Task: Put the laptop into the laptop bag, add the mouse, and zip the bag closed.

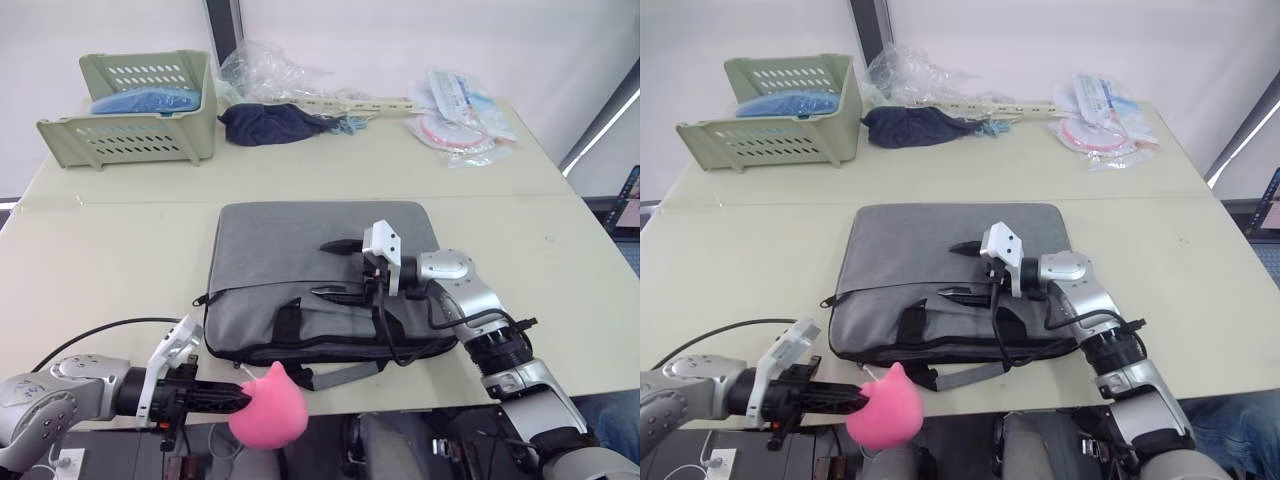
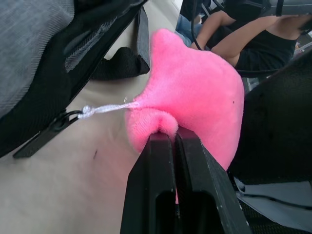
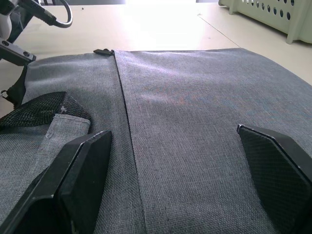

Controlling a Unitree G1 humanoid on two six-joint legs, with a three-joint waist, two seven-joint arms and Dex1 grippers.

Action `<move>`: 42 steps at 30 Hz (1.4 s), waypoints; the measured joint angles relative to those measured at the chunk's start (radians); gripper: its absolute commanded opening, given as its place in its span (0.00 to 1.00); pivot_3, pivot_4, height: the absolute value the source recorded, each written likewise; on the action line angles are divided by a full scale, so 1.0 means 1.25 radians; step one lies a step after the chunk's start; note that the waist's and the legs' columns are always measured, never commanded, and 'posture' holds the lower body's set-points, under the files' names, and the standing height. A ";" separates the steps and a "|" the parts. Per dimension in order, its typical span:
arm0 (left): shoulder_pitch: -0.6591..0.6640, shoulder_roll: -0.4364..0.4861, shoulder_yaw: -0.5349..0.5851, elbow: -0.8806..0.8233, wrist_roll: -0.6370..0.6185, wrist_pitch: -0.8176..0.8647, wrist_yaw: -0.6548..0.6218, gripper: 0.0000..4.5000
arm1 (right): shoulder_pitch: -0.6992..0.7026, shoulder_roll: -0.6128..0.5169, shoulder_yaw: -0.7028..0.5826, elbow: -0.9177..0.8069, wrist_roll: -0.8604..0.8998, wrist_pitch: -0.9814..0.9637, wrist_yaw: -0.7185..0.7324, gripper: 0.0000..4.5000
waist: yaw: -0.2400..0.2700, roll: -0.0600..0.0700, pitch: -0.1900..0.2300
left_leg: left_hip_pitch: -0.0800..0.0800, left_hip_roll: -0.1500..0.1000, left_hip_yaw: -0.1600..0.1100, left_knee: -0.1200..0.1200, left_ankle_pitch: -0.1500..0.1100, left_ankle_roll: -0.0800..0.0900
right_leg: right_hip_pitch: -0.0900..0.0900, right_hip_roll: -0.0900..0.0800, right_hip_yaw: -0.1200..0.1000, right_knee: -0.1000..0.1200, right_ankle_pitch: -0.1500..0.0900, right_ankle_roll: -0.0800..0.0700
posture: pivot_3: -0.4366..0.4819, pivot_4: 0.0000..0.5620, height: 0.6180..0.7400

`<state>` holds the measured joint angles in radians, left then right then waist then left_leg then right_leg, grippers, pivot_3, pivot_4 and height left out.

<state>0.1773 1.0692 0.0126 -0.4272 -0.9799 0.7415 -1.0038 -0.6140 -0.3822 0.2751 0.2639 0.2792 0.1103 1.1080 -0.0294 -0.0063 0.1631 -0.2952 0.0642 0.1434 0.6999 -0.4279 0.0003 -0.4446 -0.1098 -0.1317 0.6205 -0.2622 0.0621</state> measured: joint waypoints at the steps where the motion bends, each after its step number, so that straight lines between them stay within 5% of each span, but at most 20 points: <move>1: -0.007 -0.009 -0.004 0.000 0.005 0.001 0.003 0.00 | 0.000 0.000 0.000 0.000 0.000 0.000 0.000 1.00 | 0.000 0.000 0.000 | 0.000 0.000 0.000 0.000 0.000 0.000 | 0.000 0.000 0.000 0.000 0.000 0.000 | 0.48 0.27 1.00; 16: -0.112 -0.218 -0.118 0.002 0.245 -0.101 0.005 0.00 | 0.014 -0.012 -0.006 -0.006 -0.003 0.001 -0.002 1.00 | 0.005 0.004 -0.011 | 0.000 -0.002 0.000 -0.001 0.000 0.002 | 0.000 -0.004 0.000 -0.001 0.001 0.001 | 0.48 0.27 1.00; 23: -0.199 -0.313 -0.253 0.066 0.340 -0.165 -0.048 0.00 | 0.009 -0.004 0.000 -0.005 -0.004 0.002 -0.002 1.00 | 0.001 0.003 -0.015 | 0.000 -0.001 0.000 -0.001 -0.001 0.003 | 0.001 -0.003 -0.001 -0.003 0.001 0.002 | 0.48 0.27 1.00; 42: -0.193 -0.466 -0.279 0.372 0.465 -0.602 -0.240 0.00 | 0.015 -0.006 -0.005 0.013 -0.028 0.007 -0.005 1.00 | 0.008 0.032 -0.036 | 0.012 -0.002 0.000 -0.007 -0.005 0.011 | 0.014 -0.007 -0.002 -0.014 0.003 0.004 | 0.48 0.27 1.00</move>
<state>-0.0645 0.4865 -0.3366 0.0378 -0.3987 -0.0106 -1.3038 -0.5951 -0.3898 0.2694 0.2804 0.2439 0.1185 1.1022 -0.0193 0.0338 0.1177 -0.2807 0.0618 0.1431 0.6915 -0.4344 0.0135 -0.4266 -0.1180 -0.1344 0.6029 -0.2582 0.0665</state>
